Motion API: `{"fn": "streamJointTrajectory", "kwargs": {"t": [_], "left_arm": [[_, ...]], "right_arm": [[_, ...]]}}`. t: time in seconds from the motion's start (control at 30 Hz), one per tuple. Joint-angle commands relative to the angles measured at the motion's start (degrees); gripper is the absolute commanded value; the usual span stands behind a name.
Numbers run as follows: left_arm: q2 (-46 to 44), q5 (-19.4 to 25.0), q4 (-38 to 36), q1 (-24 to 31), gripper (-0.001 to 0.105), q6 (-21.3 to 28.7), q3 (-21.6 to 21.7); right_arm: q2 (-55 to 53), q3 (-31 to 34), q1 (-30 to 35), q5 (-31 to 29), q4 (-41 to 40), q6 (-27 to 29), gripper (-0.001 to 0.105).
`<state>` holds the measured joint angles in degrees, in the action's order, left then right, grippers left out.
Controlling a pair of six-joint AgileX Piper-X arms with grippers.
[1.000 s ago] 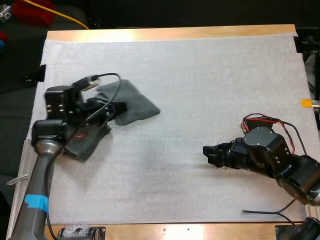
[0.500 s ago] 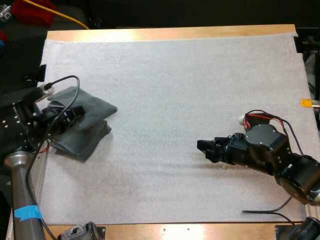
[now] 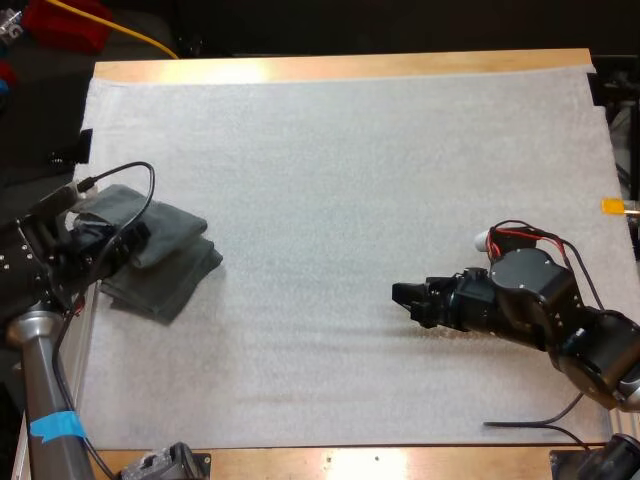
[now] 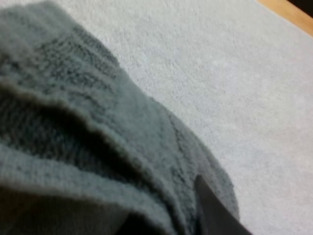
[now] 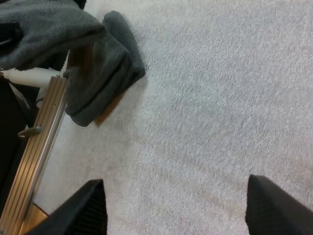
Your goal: Pick towel from pile, fold and stack
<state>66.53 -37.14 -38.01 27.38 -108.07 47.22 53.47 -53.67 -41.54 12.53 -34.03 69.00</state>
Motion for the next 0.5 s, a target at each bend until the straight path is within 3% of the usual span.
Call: {"fn": "streamJointTrajectory", "kwargs": {"t": [0.0, 0.33, 0.47], "left_arm": [[0.28, 0.60, 2.27, -0.05, 0.000, 0.46, -0.33], [7.66, 0.45, 1.35, -0.05, 0.000, 0.46, -0.91], [8.86, 2.88, -0.42, -0.05, 0.000, 0.46, -1.55]], "right_arm": [[-0.36, -0.19, 0.01, 0.60, 0.40, 0.09, 0.059], [-0.36, -0.19, 0.01, 1.49, 0.40, 0.09, 0.059], [-0.36, -0.19, 0.01, 1.49, 0.40, 0.09, 0.059]]}}
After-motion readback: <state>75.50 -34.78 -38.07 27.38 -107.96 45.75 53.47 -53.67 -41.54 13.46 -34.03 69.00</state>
